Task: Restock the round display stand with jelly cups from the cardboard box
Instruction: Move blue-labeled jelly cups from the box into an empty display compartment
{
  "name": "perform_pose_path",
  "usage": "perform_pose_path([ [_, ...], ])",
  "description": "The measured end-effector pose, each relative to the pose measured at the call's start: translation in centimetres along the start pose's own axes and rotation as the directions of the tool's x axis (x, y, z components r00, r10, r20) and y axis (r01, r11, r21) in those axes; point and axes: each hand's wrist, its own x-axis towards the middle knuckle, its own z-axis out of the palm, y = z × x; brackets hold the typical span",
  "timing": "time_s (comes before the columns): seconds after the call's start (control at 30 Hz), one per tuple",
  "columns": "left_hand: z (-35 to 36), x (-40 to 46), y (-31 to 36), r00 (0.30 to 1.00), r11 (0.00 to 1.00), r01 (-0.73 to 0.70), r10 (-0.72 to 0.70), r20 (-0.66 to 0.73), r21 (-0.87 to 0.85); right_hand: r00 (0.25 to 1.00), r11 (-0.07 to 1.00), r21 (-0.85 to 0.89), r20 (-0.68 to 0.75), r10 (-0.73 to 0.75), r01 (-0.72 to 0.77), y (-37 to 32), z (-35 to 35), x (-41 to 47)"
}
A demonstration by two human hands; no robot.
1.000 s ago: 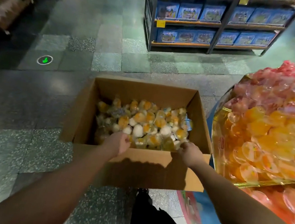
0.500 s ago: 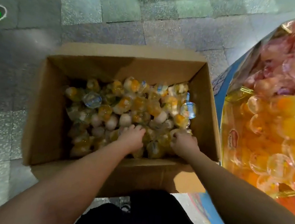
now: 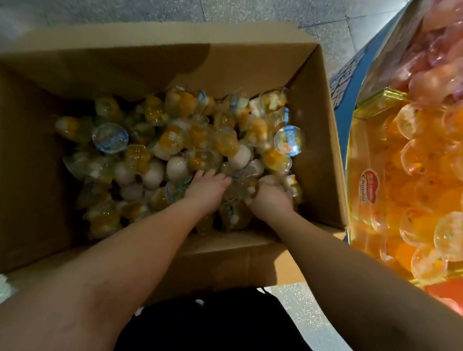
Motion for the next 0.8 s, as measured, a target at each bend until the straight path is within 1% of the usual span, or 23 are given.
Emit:
perform_pose_path([
  [0.07, -0.7, -0.6, -0.2, 0.999, 0.999, 0.009, -0.011, -0.051, -0.041, 1.0, 0.992, 0.126, -0.02, -0.007, 0.01, 0.1, -1.1, -0.9],
  [0.1, -1.3, -1.3, -0.2, 0.997, 0.995, 0.028, -0.035, -0.071, -0.094, 0.999, 0.98, 0.197, -0.031, -0.013, 0.019, 0.2, -1.8, -1.5],
  [0.13, -1.8, -2.0, -0.2, 0.992, 0.98, 0.062, -0.081, -0.092, -0.19, 0.999, 0.966, 0.258, -0.032, -0.017, 0.025, 0.4, -2.5, -2.1],
  [0.17, -2.4, -3.1, -0.2, 0.985, 0.942, 0.099, -0.14, -0.106, -0.321, 0.999, 0.949, 0.314, -0.036, -0.022, 0.032, 0.5, -3.3, -3.1],
  [0.2, -3.1, -4.1, -0.1, 0.973, 0.877, 0.124, -0.2, -0.118, -0.465, 0.999, 0.93, 0.366, -0.034, -0.019, 0.03, 0.8, -4.0, -4.1],
  [0.27, -4.6, -6.6, 0.3, 0.949, 0.695, 0.137, -0.296, -0.106, -0.706, 0.999, 0.87, 0.49, -0.038, -0.029, 0.044, 1.7, -5.3, -6.6],
  [0.3, -5.4, -8.0, 0.7, 0.944, 0.577, 0.141, -0.324, -0.066, -0.804, 0.997, 0.819, 0.569, -0.05, -0.056, 0.074, 2.2, -5.7, -8.2],
  [0.33, -5.8, -9.2, 1.1, 0.944, 0.412, 0.136, -0.331, -0.008, -0.901, 0.993, 0.756, 0.643, -0.071, -0.097, 0.12, 2.8, -5.9, -9.8],
  [0.37, -6.2, -10.6, 1.6, 0.948, 0.197, 0.111, -0.314, 0.045, -0.974, 0.983, 0.693, 0.698, -0.114, -0.141, 0.18, 3.5, -5.9, -11.5],
  [0.4, -6.2, -11.9, 2.3, 0.955, -0.004, 0.073, -0.287, 0.071, -0.997, 0.974, 0.644, 0.731, -0.156, -0.166, 0.227, 4.1, -5.6, -13.2],
  [0.43, -6.1, -13.4, 3.0, 0.965, -0.147, 0.028, -0.256, 0.065, -0.989, 0.964, 0.597, 0.757, -0.196, -0.18, 0.266, 4.6, -5.2, -15.1],
  [0.47, -5.8, -14.9, 3.8, 0.974, -0.227, -0.009, -0.223, 0.043, -0.974, 0.955, 0.561, 0.774, -0.229, -0.188, 0.295, 5.2, -4.6, -16.8],
  [0.5, -5.8, -16.6, 4.9, 0.98, -0.289, -0.013, -0.195, 0.045, -0.957, 0.946, 0.508, 0.798, -0.265, -0.188, 0.324, 5.7, -4.0, -18.5],
  [0.53, -5.8, -18.5, 6.0, 0.986, -0.325, 0.001, -0.158, 0.056, -0.946, 0.938, 0.45, 0.823, -0.295, -0.183, 0.346, 6.2, -3.1, -20.1],
  [0.57, -5.6, -20.2, 7.1, 0.991, -0.344, 0.015, -0.12, 0.06, -0.939, 0.924, 0.368, 0.848, -0.333, -0.188, 0.381, 6.7, -2.2, -21.9],
  [0.63, -5.4, -23.8, 9.6, 0.997, -0.348, -0.023, -0.072, 0.002, -0.937, 0.903, 0.256, 0.868, -0.388, -0.185, 0.426, 7.6, -0.1, -25.9],
  [0.73, -5.1, -28.8, 13.8, 0.998, -0.353, -0.063, -0.045, -0.051, -0.934, 0.885, 0.184, 0.867, -0.443, -0.144, 0.464, 9.3, 2.5, -32.4],
  [0.8, -5.3, -31.9, 16.7, 0.999, -0.361, -0.024, -0.044, -0.009, -0.932, 0.872, 0.163, 0.857, -0.476, -0.109, 0.488, 10.6, 3.5, -36.6],
])
